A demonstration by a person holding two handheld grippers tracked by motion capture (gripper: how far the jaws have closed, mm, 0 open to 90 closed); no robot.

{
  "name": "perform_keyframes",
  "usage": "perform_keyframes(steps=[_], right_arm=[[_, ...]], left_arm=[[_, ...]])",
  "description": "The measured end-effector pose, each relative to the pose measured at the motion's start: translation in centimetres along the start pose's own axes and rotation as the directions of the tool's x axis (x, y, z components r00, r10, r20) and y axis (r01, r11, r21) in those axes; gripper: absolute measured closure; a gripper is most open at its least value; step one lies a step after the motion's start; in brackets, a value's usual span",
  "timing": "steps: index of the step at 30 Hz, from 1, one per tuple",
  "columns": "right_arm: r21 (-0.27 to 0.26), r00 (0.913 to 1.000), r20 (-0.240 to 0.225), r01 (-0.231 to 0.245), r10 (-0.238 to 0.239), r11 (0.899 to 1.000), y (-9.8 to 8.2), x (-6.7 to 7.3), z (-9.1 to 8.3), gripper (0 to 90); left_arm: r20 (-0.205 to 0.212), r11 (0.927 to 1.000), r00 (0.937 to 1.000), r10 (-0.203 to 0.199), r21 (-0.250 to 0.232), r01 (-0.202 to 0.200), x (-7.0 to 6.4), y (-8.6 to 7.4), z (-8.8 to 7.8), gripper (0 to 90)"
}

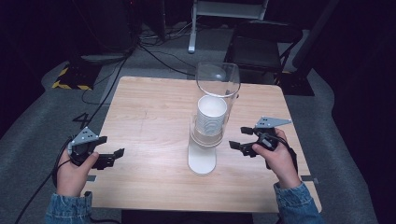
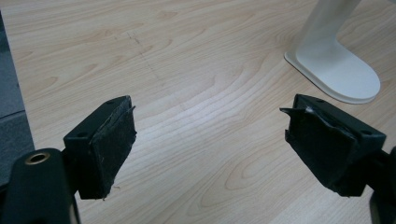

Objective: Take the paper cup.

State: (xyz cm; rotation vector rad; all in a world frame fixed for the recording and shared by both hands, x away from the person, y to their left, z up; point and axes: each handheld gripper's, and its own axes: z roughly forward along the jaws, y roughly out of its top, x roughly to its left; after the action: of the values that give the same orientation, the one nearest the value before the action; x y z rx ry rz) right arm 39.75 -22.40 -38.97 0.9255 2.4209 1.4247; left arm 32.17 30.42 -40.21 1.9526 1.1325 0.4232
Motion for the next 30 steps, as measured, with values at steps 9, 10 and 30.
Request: perform_keyframes(steps=[9, 10, 30], right_arm=[[0.002, 0.9968, -0.075, 0.028, -0.028, 1.0, 0.3, 1.9, 1.8, 16.7], [0.002, 0.9965, -0.081, 0.023, -0.023, 1.0, 0.2, 2.0, 2.0, 16.4], [-0.079, 0.9936, -0.097, 0.049, -0.057, 0.996, -0.6, 4.9, 6.6, 17.3]], left_arm=[[0.001, 0.9999, 1.0, 0.0, 0.012, 0.0, 0.0, -0.1, 0.3, 15.9], [0.003, 0.9999, 1.0, 0.005, 0.013, -0.005, 0.0, -0.1, 0.4, 15.9], [0.01, 0.9996, 0.9999, 0.007, 0.029, -0.008, 0.0, -0.2, 1.1, 15.9]])
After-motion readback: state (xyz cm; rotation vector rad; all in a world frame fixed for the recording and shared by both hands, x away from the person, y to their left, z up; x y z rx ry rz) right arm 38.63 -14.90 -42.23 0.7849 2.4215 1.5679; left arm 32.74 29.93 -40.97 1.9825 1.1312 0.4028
